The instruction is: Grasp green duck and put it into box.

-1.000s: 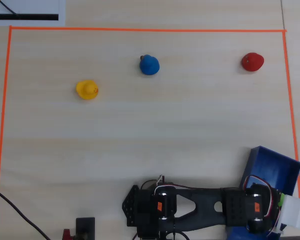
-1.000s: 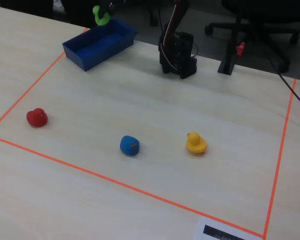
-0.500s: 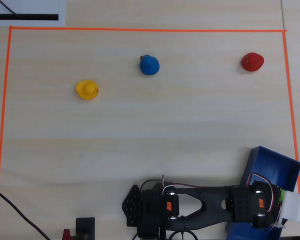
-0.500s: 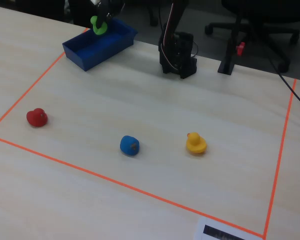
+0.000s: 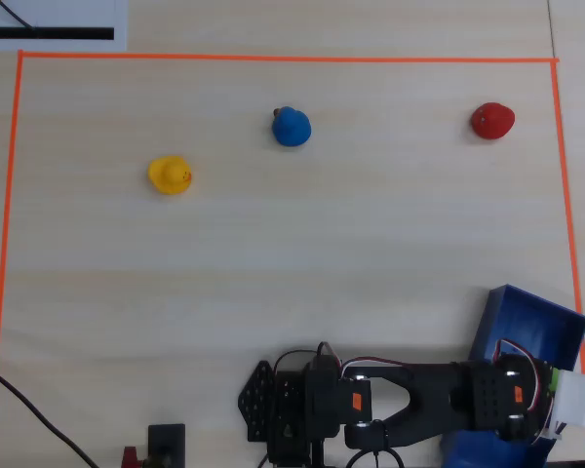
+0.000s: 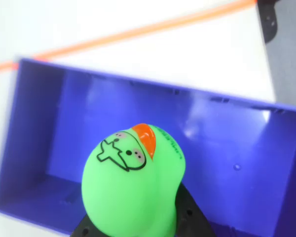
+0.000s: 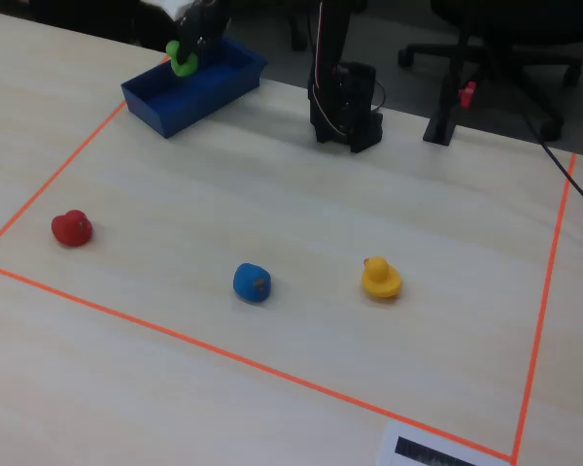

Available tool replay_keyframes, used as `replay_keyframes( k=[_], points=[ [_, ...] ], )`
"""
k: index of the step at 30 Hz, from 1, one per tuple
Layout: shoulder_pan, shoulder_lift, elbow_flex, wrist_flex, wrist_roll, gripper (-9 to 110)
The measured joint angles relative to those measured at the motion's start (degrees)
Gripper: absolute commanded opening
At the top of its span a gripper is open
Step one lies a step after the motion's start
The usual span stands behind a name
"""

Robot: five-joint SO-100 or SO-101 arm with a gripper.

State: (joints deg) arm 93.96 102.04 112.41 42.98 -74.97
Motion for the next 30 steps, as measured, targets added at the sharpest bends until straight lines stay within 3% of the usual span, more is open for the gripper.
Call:
replay_keyframes(
  k=[10, 13, 16, 21, 26, 30],
  points=[
    [0.0, 0.0, 6.77, -5.89, -3.96, 1],
    [0.0, 0.0, 6.77, -5.98, -3.96, 17],
    [0.0, 0.0, 6.77, -5.98, -4.57, 27],
    [0.09, 0.0, 6.77, -5.98, -7.21, 32],
    [0.0, 0.0, 6.77, -5.98, -7.56, 29],
    [-1.67, 1.58, 6.77, -6.42, -6.94, 8]
  ],
)
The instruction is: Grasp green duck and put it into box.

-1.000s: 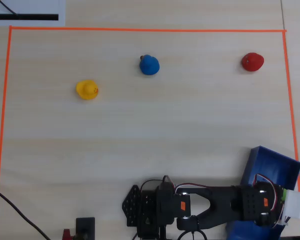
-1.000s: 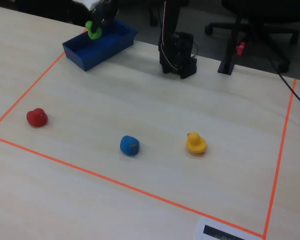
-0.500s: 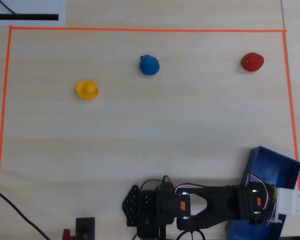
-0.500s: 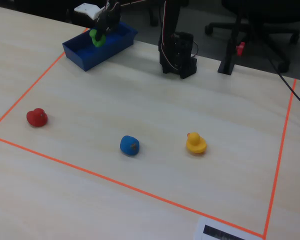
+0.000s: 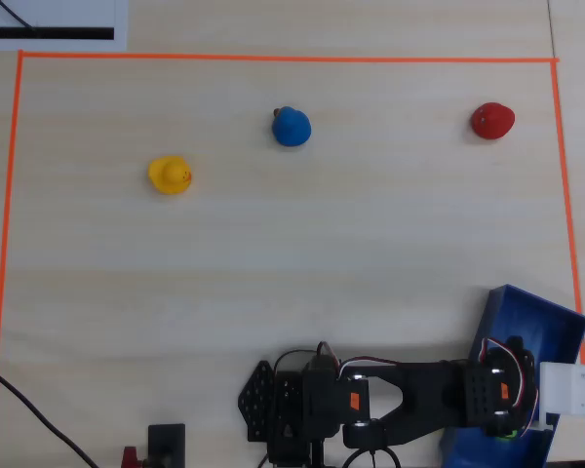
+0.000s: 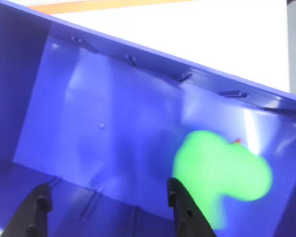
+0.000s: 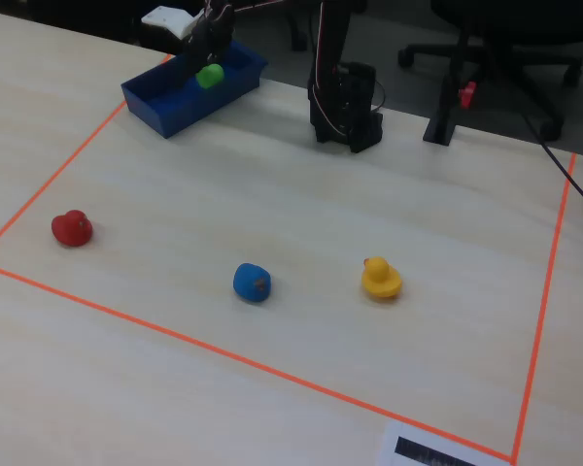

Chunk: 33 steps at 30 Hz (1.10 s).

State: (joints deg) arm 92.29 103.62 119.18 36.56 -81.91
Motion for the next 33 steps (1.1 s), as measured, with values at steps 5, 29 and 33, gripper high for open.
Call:
replay_keyframes(
  k=[5, 29, 33],
  points=[
    [-8.53, 1.32, -6.77, -1.93, 2.11, 0],
    [-87.01, 47.02, 13.8, 41.92, 0.44, 0],
    [-89.3, 54.05, 27.77, 31.03, -1.85, 0]
  ],
)
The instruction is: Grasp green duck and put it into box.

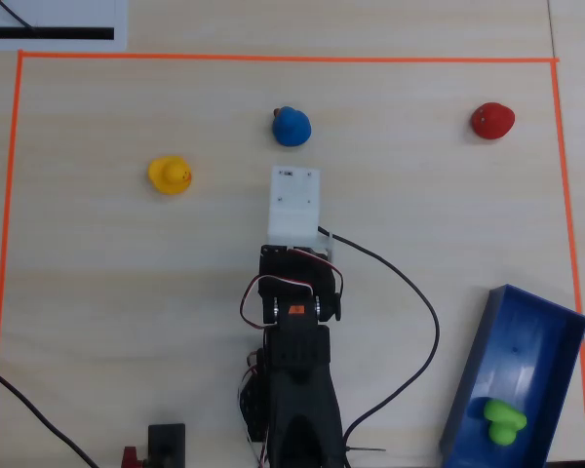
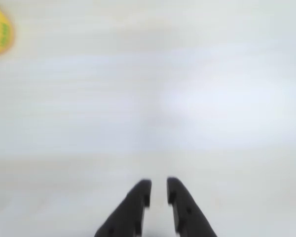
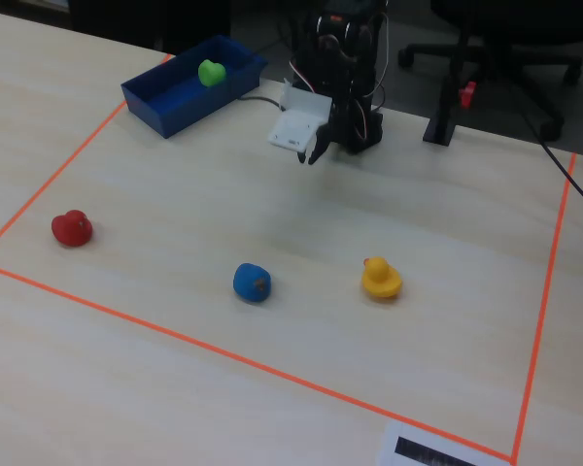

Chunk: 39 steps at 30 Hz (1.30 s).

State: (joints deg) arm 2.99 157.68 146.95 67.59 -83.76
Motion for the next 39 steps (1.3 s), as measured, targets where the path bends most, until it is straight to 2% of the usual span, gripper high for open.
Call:
replay_keyframes(
  k=[6, 12, 22, 33, 39],
  points=[
    [-2.37, 5.45, 16.79, -17.14, -1.67, 0],
    [-3.69, 12.66, 26.19, -19.69, -1.67, 0],
    [-3.78, 22.68, 31.2, -11.51, -1.67, 0],
    [-3.78, 30.67, 31.38, 6.59, -1.93, 0],
    [-3.78, 31.03, 31.38, 7.29, -2.11, 0]
  ],
)
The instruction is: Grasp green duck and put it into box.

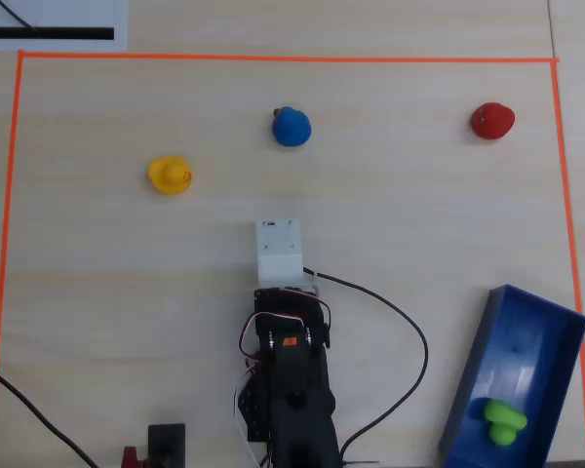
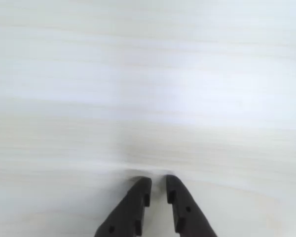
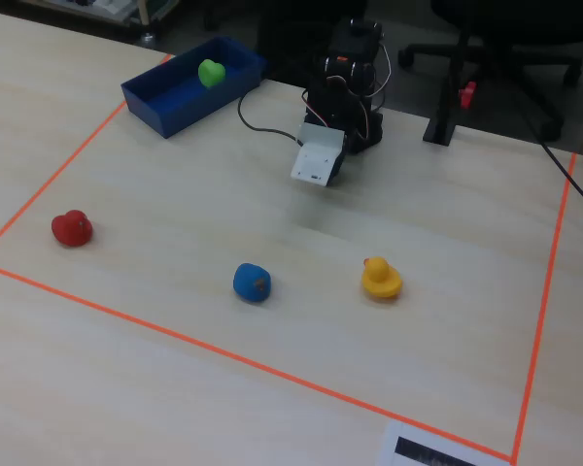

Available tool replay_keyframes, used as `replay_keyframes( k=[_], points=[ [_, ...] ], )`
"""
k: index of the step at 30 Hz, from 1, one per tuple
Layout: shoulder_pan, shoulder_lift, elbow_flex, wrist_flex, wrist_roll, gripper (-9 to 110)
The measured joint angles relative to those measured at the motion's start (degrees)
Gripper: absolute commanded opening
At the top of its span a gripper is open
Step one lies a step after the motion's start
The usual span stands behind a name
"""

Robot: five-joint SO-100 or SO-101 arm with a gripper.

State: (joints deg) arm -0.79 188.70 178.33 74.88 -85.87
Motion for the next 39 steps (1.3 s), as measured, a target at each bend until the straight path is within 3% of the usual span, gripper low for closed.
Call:
replay_keyframes(
  k=[39],
  points=[
    [0.0, 0.88, 0.0, 0.53, 0.09, 1]
  ],
)
